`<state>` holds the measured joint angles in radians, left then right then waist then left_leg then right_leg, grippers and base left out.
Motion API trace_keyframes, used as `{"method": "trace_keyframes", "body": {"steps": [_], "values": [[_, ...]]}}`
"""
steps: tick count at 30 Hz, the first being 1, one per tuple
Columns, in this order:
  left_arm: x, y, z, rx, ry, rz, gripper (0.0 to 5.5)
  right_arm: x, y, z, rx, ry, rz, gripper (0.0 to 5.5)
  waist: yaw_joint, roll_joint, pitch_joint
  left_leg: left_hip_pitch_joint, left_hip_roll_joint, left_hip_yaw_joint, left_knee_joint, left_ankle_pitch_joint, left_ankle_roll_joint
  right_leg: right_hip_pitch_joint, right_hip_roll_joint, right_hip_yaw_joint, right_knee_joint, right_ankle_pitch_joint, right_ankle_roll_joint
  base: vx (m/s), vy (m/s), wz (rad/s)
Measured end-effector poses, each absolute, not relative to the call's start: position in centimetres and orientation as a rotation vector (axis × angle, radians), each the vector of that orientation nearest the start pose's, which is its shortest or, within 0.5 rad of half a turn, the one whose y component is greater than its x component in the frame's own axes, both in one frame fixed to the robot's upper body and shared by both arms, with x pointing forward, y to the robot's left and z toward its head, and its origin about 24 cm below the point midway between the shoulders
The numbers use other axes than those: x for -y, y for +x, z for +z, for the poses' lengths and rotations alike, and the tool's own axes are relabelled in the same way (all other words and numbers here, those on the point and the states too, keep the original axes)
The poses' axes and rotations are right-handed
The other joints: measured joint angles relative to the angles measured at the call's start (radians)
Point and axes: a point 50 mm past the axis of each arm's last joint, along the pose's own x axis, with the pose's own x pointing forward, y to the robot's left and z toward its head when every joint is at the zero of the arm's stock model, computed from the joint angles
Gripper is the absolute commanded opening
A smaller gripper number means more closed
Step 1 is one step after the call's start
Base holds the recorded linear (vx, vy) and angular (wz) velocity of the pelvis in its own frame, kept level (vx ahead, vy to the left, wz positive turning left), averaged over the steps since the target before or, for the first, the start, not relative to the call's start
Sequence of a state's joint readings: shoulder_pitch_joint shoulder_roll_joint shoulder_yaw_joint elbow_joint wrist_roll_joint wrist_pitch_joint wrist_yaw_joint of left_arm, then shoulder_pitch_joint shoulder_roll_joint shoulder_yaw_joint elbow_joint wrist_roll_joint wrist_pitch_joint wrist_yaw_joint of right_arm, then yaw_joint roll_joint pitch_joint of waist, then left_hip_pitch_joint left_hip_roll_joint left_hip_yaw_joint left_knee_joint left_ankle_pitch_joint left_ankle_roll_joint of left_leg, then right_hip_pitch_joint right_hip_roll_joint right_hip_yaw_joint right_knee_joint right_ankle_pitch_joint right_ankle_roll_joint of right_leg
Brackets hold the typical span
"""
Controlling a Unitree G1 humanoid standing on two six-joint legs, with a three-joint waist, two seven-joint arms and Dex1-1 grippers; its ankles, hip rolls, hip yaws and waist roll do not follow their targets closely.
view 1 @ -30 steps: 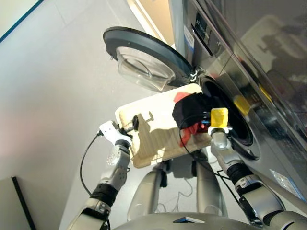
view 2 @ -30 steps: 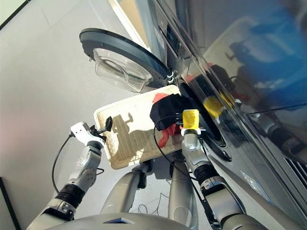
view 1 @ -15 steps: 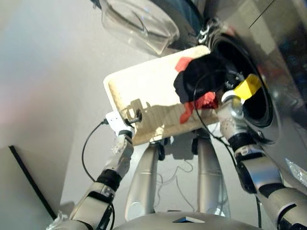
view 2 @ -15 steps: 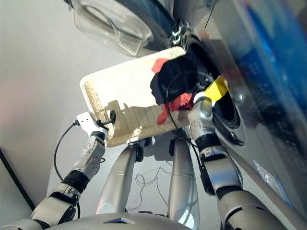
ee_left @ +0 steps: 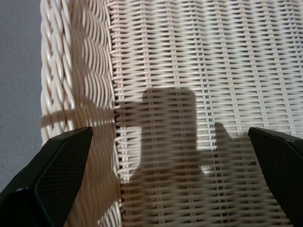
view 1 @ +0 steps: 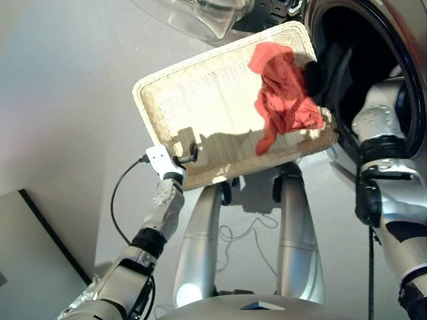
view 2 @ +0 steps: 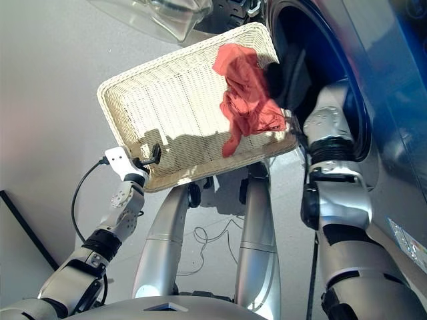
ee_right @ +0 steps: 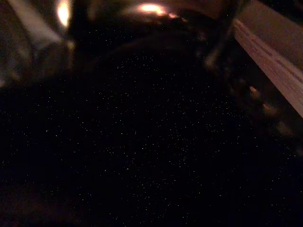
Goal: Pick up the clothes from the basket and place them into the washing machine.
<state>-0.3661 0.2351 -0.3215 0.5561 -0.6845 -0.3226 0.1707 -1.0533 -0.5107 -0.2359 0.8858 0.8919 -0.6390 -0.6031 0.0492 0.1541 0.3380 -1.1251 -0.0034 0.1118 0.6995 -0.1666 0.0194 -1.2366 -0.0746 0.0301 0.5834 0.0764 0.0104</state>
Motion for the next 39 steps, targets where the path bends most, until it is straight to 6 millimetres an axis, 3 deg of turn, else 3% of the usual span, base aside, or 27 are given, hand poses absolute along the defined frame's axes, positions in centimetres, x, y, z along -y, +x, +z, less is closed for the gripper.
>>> {"method": "trace_keyframes", "body": {"steps": [1, 2, 3, 9, 17, 22, 26, 27, 30, 34, 39], "values": [[-14.9, 31.2, 3.0, -0.012, -0.322, 0.028, 5.5, 32.0, 35.2, 24.6, 0.749, 0.887, -0.926, 0.0, -0.001, 0.0, 0.0, 0.001, 0.0, 0.001, -0.001, -0.001, 0.001, 0.001, 0.0, 0.0, 0.0, 0.001, 0.004, 0.0, 0.0, 0.0], [-14.9, 31.3, 3.0, -0.012, -0.322, 0.029, 5.5, 32.1, 35.2, 24.0, 0.734, 0.885, -0.932, 0.63, -0.003, 0.0, 0.0, 0.002, 0.0, 0.001, -0.001, -0.002, 0.001, 0.003, 0.0, 0.0, 0.001, 0.001, 0.004, 0.0, 0.0, 0.0], [-14.9, 31.3, 3.0, -0.012, -0.321, 0.03, 5.5, 32.1, 35.3, 23.5, 0.713, 0.895, -0.938, 5.5, -0.005, 0.0, 0.0, 0.004, 0.001, 0.001, -0.001, -0.003, 0.001, 0.005, 0.0, 0.0, 0.001, 0.001, 0.005, 0.0, 0.0, 0.0], [-15.0, 31.3, 3.0, -0.008, -0.321, 0.032, 5.5, 30.3, 37.2, 19.4, 0.489, 0.748, -0.796, 5.5, -0.025, 0.001, -0.001, 0.037, 0.004, 0.001, -0.013, -0.005, 0.003, 0.038, -0.001, 0.0, -0.007, -0.001, 0.007, 0.0, 0.0, 0.0], [-15.3, 31.1, 2.2, -0.037, -0.312, 0.034, 5.5, 24.7, 39.3, 16.0, 0.255, 0.348, -0.378, 5.5, -0.031, 0.0, -0.013, 0.054, 0.004, -0.017, -0.033, -0.002, -0.001, 0.063, -0.003, -0.018, -0.026, -0.001, 0.007, -0.009, -0.028, 0.028], [-16.0, 30.8, 0.7, -0.097, -0.294, 0.052, 5.5, 20.2, 39.0, 11.6, 0.098, 0.142, -0.125, 5.5, -0.047, -0.025, -0.03, 0.08, 0.0, -0.057, -0.057, 0.008, -0.018, 0.104, -0.007, -0.059, -0.041, -0.015, -0.003, 0.0, -0.052, 0.123], [-16.3, 30.5, -0.3, -0.139, -0.285, 0.075, 5.5, 17.3, 38.2, 8.4, -0.006, -0.018, 0.027, 5.5, -0.042, -0.059, -0.048, 0.109, -0.005, -0.075, -0.093, 0.019, -0.028, 0.126, -0.018, -0.075, -0.045, -0.027, -0.012, 0.0, -0.008, 0.05], [-16.3, 30.5, -0.4, -0.141, -0.286, 0.078, 5.5, 16.9, 38.1, 8.0, -0.022, -0.05, 0.046, 5.5, -0.047, -0.06, -0.049, 0.111, -0.009, -0.083, -0.098, 0.024, -0.032, 0.128, -0.021, -0.083, -0.045, -0.03, -0.014, -0.002, -0.023, 0.236], [-15.6, 30.7, -0.2, -0.135, -0.311, 0.074, 5.5, 16.4, 38.0, 7.0, -0.066, -0.083, 0.057, 5.5, -0.031, -0.063, -0.051, 0.109, -0.015, -0.105, -0.122, 0.038, -0.038, 0.128, -0.028, -0.101, -0.047, -0.035, -0.02, -0.002, -0.025, 0.217], [-15.1, 31.2, 0.5, -0.109, -0.328, 0.063, 5.5, 17.0, 37.9, 6.0, -0.127, -0.115, 0.007, 5.5, -0.011, -0.063, -0.051, 0.094, -0.016, -0.131, -0.124, 0.044, -0.048, 0.122, -0.033, -0.131, -0.04, -0.046, -0.032, -0.004, -0.009, 0.157], [-14.3, 31.9, 3.2, 0.004, -0.399, 0.027, 5.5, 18.4, 39.5, 8.9, -0.085, -0.101, -0.097, 5.5, 0.014, -0.062, -0.048, 0.014, -0.024, -0.14, -0.113, 0.055, -0.057, 0.035, -0.041, -0.136, -0.009, -0.05, -0.036, 0.0, 0.0, 0.0]]}}
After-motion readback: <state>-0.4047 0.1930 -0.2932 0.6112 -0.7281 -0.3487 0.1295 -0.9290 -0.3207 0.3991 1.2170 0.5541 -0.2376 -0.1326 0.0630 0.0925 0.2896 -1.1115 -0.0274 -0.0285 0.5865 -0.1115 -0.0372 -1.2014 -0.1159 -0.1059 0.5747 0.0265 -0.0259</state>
